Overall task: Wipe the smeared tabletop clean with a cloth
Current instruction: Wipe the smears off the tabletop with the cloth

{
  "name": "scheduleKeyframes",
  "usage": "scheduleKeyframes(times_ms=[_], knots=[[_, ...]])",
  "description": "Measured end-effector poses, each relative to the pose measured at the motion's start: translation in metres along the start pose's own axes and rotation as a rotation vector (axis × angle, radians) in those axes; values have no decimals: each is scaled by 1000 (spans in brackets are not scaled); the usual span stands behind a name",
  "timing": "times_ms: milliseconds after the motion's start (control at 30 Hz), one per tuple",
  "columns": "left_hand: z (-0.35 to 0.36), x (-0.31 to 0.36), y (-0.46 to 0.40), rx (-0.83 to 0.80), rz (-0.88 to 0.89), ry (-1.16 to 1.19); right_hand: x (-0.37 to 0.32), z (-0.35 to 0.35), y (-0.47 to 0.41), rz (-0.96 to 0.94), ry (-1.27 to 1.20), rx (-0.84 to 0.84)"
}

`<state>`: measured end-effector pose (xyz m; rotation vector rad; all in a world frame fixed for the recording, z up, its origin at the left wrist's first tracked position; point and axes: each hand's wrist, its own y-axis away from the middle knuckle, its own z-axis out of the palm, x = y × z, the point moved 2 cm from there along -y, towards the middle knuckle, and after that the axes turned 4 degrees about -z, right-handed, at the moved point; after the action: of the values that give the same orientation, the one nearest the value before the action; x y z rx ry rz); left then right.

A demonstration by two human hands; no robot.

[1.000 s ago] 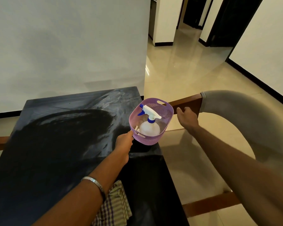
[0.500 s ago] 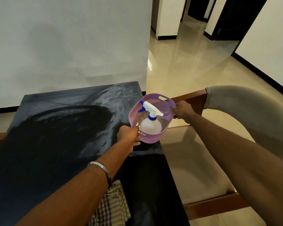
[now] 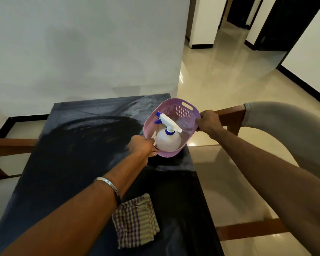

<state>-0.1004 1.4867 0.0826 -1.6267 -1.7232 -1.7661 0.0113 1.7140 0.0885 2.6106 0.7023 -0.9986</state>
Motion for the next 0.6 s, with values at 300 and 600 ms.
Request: scheduleKeyframes(times_ms=[300, 600], knots=[[-136, -31, 30, 131, 0, 49, -101, 60, 73, -139, -18, -131], [-276, -105, 58, 235, -103, 92, -186, 157, 168, -221, 54, -302]])
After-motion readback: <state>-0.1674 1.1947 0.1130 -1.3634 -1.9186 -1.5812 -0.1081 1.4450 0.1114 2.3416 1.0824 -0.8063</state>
